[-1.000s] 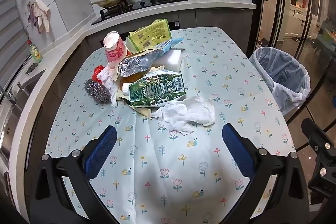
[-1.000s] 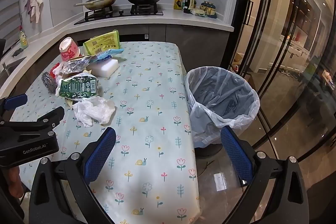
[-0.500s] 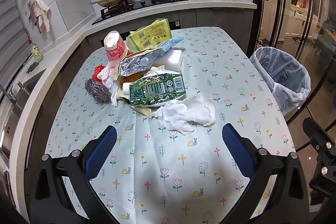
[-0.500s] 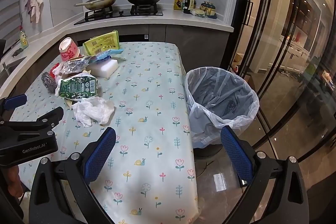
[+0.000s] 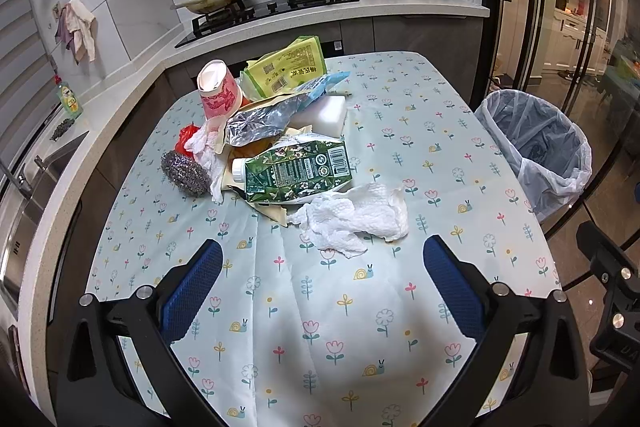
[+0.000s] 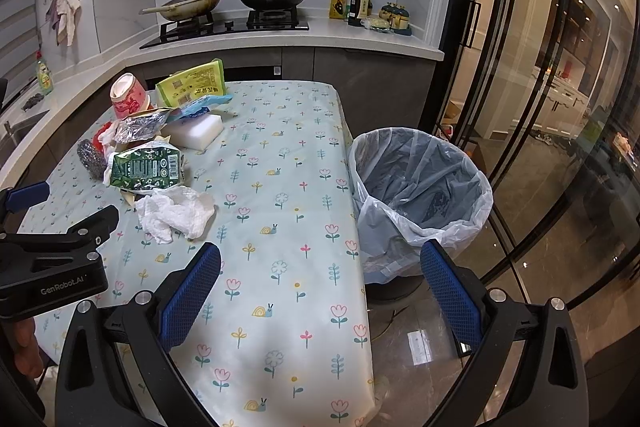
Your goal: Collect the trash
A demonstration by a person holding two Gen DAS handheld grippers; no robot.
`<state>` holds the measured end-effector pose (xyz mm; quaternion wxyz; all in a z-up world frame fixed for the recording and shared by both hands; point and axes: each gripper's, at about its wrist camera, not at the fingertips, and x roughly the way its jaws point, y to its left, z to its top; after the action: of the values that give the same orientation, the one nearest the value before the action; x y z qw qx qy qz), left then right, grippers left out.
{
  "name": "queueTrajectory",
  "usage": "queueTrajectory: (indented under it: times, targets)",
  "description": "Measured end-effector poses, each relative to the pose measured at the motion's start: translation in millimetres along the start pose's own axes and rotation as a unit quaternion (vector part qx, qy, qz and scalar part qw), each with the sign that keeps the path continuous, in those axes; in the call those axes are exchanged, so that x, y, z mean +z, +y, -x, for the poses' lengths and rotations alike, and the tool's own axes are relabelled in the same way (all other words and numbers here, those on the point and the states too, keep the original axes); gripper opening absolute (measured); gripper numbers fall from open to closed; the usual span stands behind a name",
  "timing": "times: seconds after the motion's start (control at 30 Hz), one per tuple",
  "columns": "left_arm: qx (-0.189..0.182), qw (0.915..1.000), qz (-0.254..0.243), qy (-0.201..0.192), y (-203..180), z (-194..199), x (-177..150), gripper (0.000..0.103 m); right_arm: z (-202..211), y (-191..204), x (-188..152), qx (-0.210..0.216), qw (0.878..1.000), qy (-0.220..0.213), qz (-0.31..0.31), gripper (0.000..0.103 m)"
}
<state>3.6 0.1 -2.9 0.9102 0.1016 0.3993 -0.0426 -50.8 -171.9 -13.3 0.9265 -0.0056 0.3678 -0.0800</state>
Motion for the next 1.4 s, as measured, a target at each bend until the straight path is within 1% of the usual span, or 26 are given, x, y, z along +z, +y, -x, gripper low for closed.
queueTrajectory:
  times: [1.4]
  targets:
    - [0.004,1.0000,0.004,-0.006,-1.1,7.4,4.0,0.096,-1.2,-4.6,3.2,0.002,1.000,-0.003,0.001,0.096]
